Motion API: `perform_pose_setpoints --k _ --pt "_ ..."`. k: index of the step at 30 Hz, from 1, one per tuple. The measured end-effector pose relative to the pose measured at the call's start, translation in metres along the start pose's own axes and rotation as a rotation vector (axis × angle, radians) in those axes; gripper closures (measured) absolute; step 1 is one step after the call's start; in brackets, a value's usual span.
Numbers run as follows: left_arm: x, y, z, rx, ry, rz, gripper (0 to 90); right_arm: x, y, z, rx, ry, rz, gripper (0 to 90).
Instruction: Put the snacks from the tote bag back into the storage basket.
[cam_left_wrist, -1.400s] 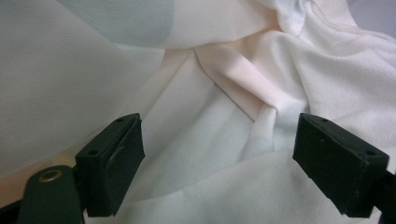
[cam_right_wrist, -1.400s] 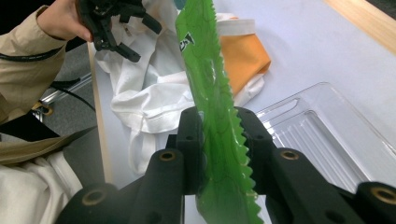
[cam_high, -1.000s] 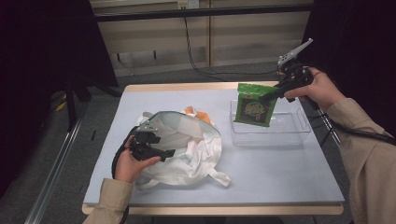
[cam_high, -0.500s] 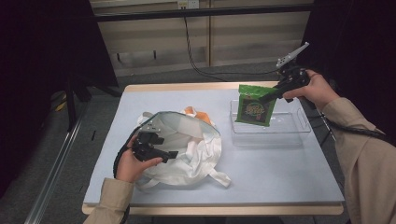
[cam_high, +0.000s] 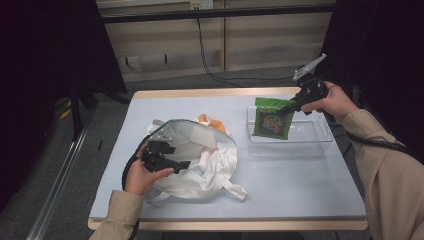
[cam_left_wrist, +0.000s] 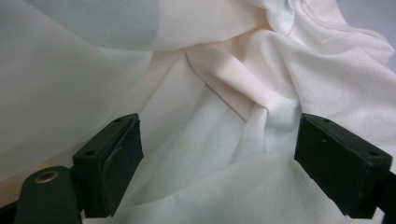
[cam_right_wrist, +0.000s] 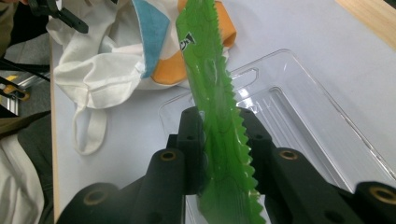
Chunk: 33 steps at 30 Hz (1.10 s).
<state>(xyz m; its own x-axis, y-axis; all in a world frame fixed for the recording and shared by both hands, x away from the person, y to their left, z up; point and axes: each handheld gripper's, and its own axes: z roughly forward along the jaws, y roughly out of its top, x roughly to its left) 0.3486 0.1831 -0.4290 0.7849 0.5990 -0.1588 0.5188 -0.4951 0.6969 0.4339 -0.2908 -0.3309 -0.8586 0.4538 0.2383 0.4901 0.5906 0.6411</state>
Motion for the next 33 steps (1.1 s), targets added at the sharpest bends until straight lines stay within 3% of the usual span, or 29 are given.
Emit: perform_pose_setpoints --k 7,23,33 --pt "-0.001 0.000 0.001 0.004 0.001 0.007 14.7 -0.004 -0.002 0.005 -0.005 0.006 -0.007 74.0" --pt "-0.002 0.002 0.003 0.008 0.013 0.017 14.5 -0.004 -0.023 0.029 0.013 0.016 -0.085 73.9" --pt "-0.001 0.002 0.004 0.010 0.012 0.016 14.4 0.002 -0.024 0.035 0.013 0.024 -0.126 73.8"
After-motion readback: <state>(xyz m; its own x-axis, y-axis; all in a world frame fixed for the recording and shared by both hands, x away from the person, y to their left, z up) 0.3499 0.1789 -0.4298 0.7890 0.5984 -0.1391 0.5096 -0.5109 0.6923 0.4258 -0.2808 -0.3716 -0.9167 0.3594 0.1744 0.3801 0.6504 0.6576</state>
